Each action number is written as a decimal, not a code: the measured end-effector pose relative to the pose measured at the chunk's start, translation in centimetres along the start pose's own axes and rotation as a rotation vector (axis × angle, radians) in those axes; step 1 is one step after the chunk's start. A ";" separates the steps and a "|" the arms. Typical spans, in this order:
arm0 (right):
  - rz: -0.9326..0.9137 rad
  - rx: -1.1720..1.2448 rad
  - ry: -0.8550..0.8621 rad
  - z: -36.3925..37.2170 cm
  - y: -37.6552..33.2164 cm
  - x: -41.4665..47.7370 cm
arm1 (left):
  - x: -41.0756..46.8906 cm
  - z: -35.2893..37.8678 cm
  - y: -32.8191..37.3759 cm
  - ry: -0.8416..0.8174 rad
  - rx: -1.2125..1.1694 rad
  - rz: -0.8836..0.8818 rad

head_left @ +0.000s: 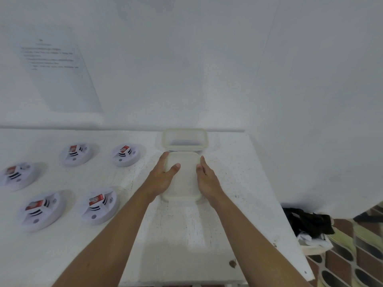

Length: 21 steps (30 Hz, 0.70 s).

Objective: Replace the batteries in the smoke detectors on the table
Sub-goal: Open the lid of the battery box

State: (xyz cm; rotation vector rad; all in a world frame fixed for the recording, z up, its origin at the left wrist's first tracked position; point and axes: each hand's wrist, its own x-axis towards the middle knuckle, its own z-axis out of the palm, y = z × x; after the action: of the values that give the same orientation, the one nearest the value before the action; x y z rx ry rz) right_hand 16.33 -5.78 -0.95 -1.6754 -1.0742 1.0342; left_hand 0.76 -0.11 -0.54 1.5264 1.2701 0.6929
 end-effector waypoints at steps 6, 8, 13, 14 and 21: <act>0.003 0.003 0.000 0.0 -0.1 0.0 | 0.0 0.1 -0.1 0.026 -0.073 0.031; 0.001 -0.003 -0.006 -0.1 -0.1 0.0 | 0.1 -0.1 -0.2 0.064 -0.051 0.025; 0.005 -0.045 -0.058 -0.5 0.0 0.6 | 0.3 -0.4 0.3 0.050 0.144 0.019; 0.001 -0.066 -0.087 -0.7 -0.2 0.8 | 0.3 -0.6 0.5 0.071 0.179 0.029; -0.022 -0.153 -0.239 -1.8 -1.8 1.0 | 0.4 -2.3 0.6 0.045 0.352 0.125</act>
State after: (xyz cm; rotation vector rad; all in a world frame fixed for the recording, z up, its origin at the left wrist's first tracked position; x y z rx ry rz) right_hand 17.91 -4.80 1.02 -1.6853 -1.3528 1.1855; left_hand -0.97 1.01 0.78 1.8981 1.3930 0.6068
